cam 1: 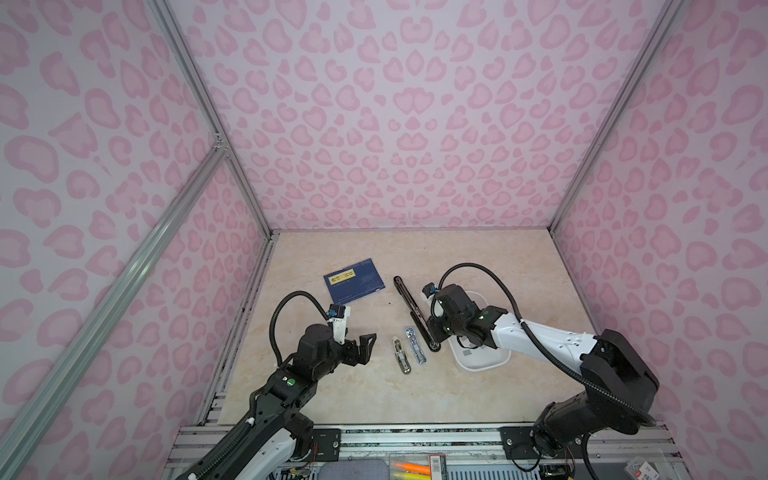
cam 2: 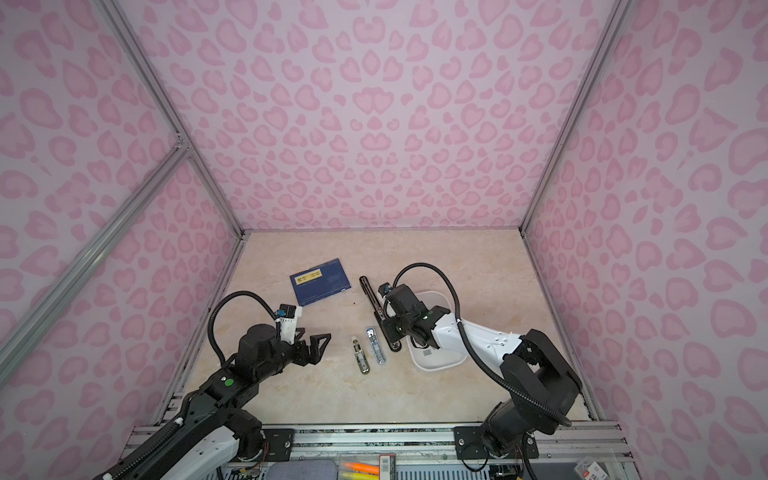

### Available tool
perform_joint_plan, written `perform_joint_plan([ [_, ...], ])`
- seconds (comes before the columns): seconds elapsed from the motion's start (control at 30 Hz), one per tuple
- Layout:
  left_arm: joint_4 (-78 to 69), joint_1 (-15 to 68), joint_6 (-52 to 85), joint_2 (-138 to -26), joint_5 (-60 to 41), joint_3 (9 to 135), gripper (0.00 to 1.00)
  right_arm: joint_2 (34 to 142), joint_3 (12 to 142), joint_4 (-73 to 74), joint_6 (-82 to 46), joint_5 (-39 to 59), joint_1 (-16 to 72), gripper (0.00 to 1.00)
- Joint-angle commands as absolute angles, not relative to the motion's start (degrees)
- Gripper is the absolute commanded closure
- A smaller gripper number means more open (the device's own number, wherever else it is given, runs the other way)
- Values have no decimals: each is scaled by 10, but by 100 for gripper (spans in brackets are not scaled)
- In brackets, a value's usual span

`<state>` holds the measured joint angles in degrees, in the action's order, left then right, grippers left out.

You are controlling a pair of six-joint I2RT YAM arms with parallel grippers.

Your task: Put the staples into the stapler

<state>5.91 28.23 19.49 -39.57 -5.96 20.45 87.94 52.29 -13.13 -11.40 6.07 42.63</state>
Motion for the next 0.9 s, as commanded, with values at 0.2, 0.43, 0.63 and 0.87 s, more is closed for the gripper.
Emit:
perform_joint_plan([
  [0.2,45,283,193,-384,-48,206,3,898,512,-129,-133,24,439,91],
  [0.43,44,283,194,-375,-47,202,3,923,532,-138,-141,7,445,92],
  [0.63,45,283,194,-378,-46,203,3,937,541,-143,-145,4,445,92],
  [0.87,45,283,195,-376,-44,203,3,936,541,-144,-148,3,446,92],
])
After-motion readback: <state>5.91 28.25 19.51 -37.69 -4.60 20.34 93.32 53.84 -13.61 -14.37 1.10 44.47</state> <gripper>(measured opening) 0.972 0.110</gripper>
